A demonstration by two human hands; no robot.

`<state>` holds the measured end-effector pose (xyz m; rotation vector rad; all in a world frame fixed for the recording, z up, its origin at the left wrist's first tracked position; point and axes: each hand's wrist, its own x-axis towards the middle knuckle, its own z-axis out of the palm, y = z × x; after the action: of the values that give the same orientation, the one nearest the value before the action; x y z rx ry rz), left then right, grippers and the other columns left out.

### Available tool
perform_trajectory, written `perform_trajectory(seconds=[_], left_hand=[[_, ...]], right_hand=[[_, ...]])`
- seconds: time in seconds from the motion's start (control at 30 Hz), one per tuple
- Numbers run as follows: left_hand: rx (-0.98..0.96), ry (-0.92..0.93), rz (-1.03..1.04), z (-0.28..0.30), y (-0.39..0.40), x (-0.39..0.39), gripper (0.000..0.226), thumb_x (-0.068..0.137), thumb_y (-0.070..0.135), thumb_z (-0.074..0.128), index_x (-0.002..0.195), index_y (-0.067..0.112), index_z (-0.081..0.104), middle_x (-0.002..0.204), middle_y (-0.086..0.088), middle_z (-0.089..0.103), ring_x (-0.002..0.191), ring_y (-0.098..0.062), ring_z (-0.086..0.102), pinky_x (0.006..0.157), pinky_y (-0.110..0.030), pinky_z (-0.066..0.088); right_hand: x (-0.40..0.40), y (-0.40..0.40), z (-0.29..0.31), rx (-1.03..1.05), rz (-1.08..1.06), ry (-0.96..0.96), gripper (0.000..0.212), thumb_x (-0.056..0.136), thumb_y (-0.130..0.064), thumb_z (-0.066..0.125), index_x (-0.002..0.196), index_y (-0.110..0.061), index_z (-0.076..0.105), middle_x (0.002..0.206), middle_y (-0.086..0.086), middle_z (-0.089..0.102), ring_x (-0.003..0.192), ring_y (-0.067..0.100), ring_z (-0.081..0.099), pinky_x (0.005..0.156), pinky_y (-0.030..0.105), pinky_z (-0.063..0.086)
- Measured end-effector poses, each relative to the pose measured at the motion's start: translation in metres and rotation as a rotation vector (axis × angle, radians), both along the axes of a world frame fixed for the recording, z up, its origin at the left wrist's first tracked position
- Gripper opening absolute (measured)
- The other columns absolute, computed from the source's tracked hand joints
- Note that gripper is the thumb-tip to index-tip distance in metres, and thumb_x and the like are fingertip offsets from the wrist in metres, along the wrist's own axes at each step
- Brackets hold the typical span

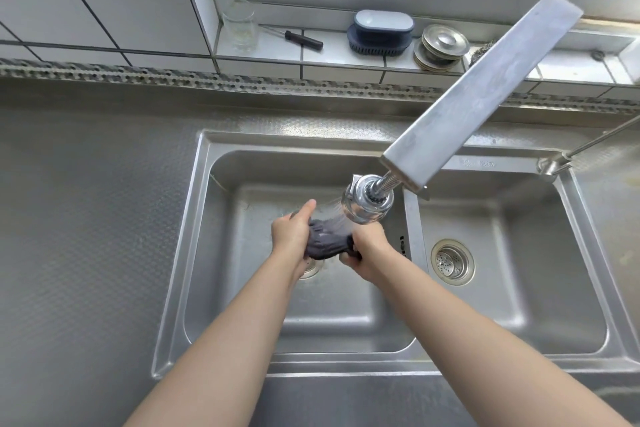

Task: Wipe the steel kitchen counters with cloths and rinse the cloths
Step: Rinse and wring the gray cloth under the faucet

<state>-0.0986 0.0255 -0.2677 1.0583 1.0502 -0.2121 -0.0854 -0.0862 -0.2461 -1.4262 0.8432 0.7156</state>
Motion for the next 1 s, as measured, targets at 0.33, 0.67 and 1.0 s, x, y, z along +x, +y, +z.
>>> perform_trajectory(seconds=[0.33,0.67,1.0], left_hand=[[-0.475,0.278,-0.275,-0.013,0.017,-0.015,0.056,0.097,0.049,0.049,0.116,-0.003,0.056,0.105,-0.022,0.065,0.084,-0.037,0.067,0.079,-0.046,0.055],[-0.266,0.137,-0.294,-0.005,0.006,0.004,0.017,0.093,0.021,0.06,0.1,0.006,0.063,0.082,-0.011,0.069,0.063,-0.022,0.066,0.048,-0.026,0.05],[-0.405,-0.092,-0.675,0.013,0.004,0.003,0.037,0.076,0.048,0.076,0.085,0.012,0.071,0.081,-0.009,0.067,0.067,-0.016,0.062,0.063,-0.024,0.05]], right_hand=[[-0.011,-0.009,0.012,0.257,0.271,-0.243,0.032,0.083,0.023,0.047,0.093,-0.004,0.061,0.085,0.016,0.064,0.074,0.024,0.065,0.066,0.036,0.056],[-0.015,-0.038,0.037,0.092,0.734,-0.382,0.049,0.074,0.023,0.038,0.096,-0.005,0.071,0.055,-0.002,0.054,0.051,0.014,0.044,0.048,0.023,0.037],[0.036,-0.023,0.043,-0.221,0.51,-0.57,0.013,0.061,-0.031,0.06,0.048,-0.031,0.058,0.059,-0.013,0.054,0.07,0.013,0.048,0.069,0.033,0.043]])
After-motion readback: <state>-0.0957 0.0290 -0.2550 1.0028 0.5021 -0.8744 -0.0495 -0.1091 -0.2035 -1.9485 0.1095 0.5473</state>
